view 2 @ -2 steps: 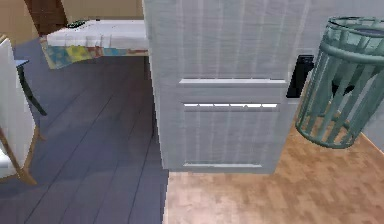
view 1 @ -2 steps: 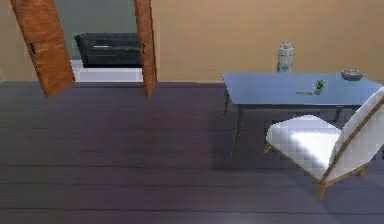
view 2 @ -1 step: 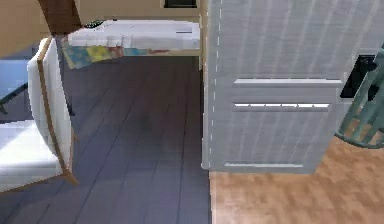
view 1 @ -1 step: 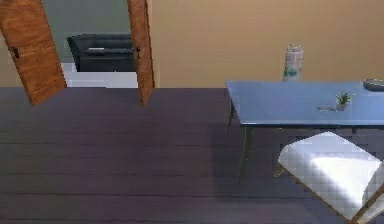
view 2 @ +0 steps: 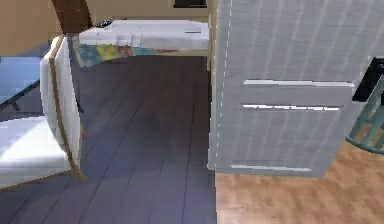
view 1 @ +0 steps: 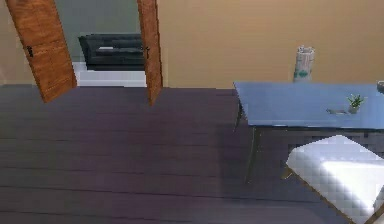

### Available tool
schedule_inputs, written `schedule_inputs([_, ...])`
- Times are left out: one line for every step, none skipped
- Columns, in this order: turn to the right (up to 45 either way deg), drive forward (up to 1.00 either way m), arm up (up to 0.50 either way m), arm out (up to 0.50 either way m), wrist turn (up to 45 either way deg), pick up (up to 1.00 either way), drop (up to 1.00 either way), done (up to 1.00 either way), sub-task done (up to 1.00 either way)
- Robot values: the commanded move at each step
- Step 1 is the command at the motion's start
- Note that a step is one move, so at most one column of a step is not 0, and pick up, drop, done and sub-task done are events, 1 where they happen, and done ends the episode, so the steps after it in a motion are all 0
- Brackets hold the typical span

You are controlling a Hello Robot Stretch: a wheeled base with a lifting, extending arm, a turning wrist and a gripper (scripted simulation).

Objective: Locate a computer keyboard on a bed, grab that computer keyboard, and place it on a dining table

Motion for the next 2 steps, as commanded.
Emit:
schedule_inputs([33.0, 0.0, 0.0, 0.0, 0.0, 0.0, 0.0, 0.0, 0.0])
schedule_inputs([0.0, 0.1, 0.0, 0.0, 0.0, 0.0, 0.0, 0.0, 0.0])
